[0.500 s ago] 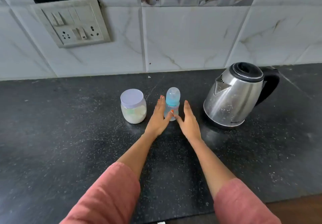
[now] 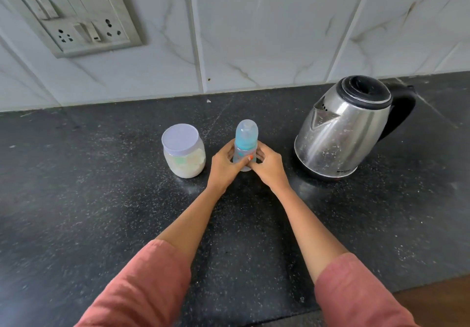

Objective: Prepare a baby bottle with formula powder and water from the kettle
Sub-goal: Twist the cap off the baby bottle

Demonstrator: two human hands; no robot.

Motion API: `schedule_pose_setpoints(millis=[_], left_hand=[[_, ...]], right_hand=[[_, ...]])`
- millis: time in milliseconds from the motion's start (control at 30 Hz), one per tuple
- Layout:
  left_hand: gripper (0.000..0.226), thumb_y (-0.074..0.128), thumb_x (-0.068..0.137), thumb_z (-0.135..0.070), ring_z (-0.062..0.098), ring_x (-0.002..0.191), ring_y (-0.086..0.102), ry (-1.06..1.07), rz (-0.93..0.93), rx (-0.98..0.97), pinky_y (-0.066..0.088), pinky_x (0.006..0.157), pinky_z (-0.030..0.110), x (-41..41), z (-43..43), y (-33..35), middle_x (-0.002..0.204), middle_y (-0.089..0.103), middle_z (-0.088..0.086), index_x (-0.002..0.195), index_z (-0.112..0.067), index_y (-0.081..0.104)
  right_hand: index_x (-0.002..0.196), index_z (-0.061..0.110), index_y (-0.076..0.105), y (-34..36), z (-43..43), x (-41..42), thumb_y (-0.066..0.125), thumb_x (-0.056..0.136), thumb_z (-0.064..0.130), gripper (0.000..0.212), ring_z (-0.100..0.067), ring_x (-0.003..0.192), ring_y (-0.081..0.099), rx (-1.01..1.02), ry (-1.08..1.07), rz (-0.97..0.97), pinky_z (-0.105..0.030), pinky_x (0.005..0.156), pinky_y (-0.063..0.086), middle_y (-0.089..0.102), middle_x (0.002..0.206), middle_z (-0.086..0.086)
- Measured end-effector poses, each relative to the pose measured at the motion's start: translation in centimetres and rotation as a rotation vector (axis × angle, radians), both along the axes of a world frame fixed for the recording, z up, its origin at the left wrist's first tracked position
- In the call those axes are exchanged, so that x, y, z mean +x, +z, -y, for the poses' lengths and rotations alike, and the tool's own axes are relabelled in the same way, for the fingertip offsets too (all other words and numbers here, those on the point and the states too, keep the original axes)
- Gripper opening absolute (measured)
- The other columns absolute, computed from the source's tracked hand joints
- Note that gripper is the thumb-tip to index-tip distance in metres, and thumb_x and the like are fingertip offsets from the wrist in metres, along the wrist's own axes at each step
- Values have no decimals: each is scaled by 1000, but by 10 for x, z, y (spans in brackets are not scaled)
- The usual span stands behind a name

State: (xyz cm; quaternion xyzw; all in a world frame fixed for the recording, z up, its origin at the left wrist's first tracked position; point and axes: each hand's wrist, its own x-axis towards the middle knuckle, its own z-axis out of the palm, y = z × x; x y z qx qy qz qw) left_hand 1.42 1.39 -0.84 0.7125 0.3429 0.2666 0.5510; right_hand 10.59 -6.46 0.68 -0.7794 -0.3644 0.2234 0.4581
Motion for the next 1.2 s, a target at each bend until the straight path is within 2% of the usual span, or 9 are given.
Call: schedule_pose_setpoints(millis=[267,467,600,733,867,1067,1200], left_hand=[[58,74,75,-22,12,115,56,-1,52,-1,45,100,33,-21,24,9,127,58,2,127,-17,49],[59,76,72,-17,10,110,58,-37,50,-100,47,96,27,-54,57,20,123,60,3,124,-16,48],[61,79,70,-17,8,108,59,-31,42,-111,48,94,25,-73,84,21,119,61,0,123,-16,49],[57,79,70,-14,5,106,58,-13,36,-107,48,91,19,-87,108,17,114,60,-6,118,-20,48],[55,80,69,-14,0,102,58,-3,30,-96,47,87,13,-96,125,12,107,58,-15,111,-27,47],[58,81,67,-14,4,107,57,11,25,-106,46,92,19,-103,139,1,111,59,-11,114,-25,48],[57,80,67,-11,-2,104,57,19,45,-118,46,89,14,-104,143,-1,109,58,-14,113,-24,48]], right_hand=[[129,11,51,13,29,-19,69,79,12,53,-21,122,52,48,13,18,-35,101,41,56,131,-9],[130,12,49,26,70,-44,70,78,12,56,-18,121,53,3,41,-17,-28,98,41,56,132,-7],[129,12,50,25,96,-60,71,76,10,57,-15,119,54,3,51,-55,-21,94,41,57,130,-5],[128,12,51,20,117,-73,71,75,6,57,-3,109,52,6,80,-85,-7,86,40,59,127,-4],[124,9,54,15,132,-81,71,73,0,54,-1,103,53,18,91,-117,5,76,39,59,112,6],[122,10,54,8,145,-89,72,72,-1,54,2,100,52,8,89,-133,5,75,39,55,108,11],[123,9,53,5,148,-91,73,71,-1,56,-1,104,52,8,94,-126,5,77,38,55,109,10]])
